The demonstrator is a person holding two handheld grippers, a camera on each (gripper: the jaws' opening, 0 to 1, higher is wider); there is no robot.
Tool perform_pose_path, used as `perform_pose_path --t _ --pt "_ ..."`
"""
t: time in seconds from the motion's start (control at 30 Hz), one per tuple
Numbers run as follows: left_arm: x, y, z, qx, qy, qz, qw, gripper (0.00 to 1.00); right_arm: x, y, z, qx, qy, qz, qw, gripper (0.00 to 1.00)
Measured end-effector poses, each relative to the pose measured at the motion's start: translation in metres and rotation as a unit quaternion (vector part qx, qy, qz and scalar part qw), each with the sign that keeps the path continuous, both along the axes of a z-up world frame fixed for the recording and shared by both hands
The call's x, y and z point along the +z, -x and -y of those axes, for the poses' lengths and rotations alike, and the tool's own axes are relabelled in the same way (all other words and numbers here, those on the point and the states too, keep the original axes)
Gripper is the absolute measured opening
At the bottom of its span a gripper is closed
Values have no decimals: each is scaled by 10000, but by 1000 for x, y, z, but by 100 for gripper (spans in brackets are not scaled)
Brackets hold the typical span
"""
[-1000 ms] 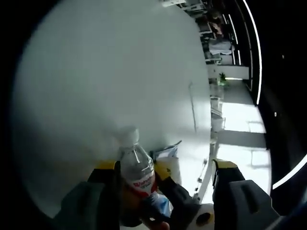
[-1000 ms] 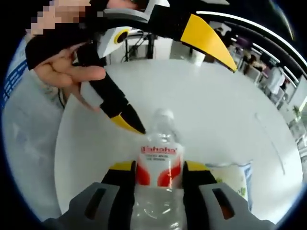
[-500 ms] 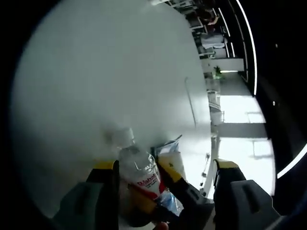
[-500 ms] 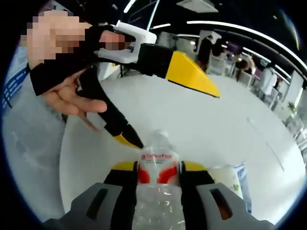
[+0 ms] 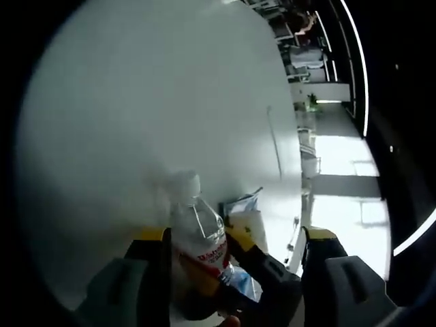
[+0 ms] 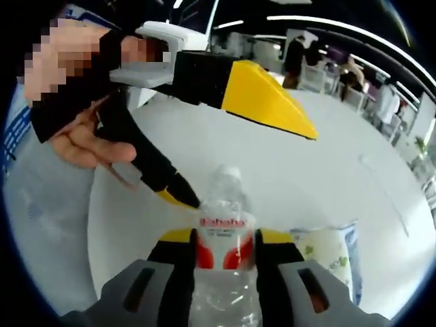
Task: Arrange the tabletop items into an orderly group along one side of the table until the central work area is clear of visible clutter.
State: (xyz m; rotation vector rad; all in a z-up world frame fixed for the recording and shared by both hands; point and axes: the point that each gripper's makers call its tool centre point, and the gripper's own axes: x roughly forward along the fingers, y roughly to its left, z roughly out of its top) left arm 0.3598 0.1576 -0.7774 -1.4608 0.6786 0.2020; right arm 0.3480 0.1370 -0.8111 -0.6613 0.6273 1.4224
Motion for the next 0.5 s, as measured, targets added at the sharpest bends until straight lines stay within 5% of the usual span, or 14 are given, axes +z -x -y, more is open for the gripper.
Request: perform_pose_path --t 0.5 --pt "-4 4 7 101 89 -98 9999 75 -5 0 -7 699 660 1 9954 32"
